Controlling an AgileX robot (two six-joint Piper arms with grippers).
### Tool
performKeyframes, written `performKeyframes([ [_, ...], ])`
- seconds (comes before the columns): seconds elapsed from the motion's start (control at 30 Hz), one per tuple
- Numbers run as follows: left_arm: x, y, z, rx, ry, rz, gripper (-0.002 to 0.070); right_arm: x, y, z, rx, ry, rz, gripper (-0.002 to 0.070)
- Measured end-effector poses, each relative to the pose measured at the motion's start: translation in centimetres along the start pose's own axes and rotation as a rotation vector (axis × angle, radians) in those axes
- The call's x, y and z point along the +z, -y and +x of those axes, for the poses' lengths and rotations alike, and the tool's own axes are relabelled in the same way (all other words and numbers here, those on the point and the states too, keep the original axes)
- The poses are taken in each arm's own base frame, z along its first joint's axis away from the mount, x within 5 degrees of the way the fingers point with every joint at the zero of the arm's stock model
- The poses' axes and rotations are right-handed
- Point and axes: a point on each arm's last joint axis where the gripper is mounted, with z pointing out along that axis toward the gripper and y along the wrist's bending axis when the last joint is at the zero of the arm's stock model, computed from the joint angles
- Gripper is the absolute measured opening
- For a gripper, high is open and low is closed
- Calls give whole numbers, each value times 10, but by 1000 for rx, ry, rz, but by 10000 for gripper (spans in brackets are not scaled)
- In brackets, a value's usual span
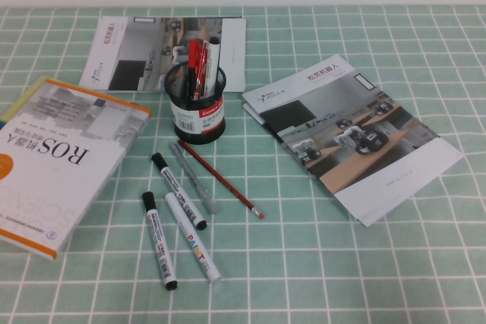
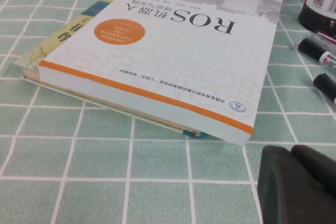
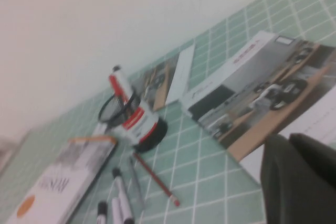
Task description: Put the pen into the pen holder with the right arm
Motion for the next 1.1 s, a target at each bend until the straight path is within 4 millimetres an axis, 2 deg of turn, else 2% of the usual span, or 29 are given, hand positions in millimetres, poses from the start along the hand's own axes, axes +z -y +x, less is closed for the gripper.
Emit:
performKeyframes([
  [0.1, 0, 0, 0, 0, 0, 0, -4, 7, -22, -22, -59, -97, -2, -20],
  [0.23, 0, 0, 0, 0, 0, 0, -4, 32, -48, -55, -152, -283, 29, -20],
  [0.53, 0, 0, 0, 0, 0, 0, -4, 128, -71, -106, -308, -692, 79, -20],
  [0.63, 0, 0, 0, 0, 0, 0, -4, 160, -74, -107, -353, -797, 78, -20],
  [0.77, 0, 0, 0, 0, 0, 0, -4, 201, -93, -100, -436, -875, 54, -20],
  [1.1, 0, 0, 0, 0, 0, 0, -4, 282, -140, -52, -605, -1069, -12, -20],
])
